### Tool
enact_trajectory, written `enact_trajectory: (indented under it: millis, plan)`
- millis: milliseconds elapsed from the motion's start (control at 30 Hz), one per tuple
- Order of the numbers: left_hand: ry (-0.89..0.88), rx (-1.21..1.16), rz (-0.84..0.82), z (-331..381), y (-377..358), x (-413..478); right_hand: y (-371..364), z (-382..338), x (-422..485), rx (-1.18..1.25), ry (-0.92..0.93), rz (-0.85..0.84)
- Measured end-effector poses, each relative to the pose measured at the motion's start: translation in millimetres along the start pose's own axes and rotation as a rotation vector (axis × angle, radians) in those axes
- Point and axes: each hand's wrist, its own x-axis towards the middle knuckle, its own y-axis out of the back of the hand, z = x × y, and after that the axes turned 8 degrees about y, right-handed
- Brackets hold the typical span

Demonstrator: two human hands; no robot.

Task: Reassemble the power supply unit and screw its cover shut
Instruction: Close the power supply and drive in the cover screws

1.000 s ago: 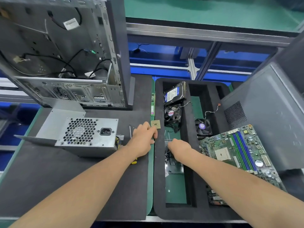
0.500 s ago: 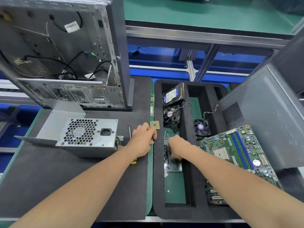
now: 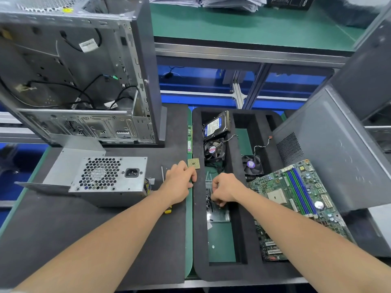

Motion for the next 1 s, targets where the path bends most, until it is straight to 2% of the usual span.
enact_trajectory:
  millis: [300, 700, 867, 1000]
  plan:
    - [-0.009, -0.007, 0.001, -1, 1, 0, -3, 4, 1, 0.011, 0.008, -0.038]
    - [0.002, 0.019, 0.002, 3, 4, -4, 14, 8, -1, 0.089, 0.034, 0.039]
    - [-0.027, 0.128, 0.004, 14, 17, -16, 28, 1, -6, 0.279, 0.153, 0.22]
    - [-0.05, 0.013, -0.009, 34, 61, -27, 45, -37, -9, 0.499, 0.312, 0.298]
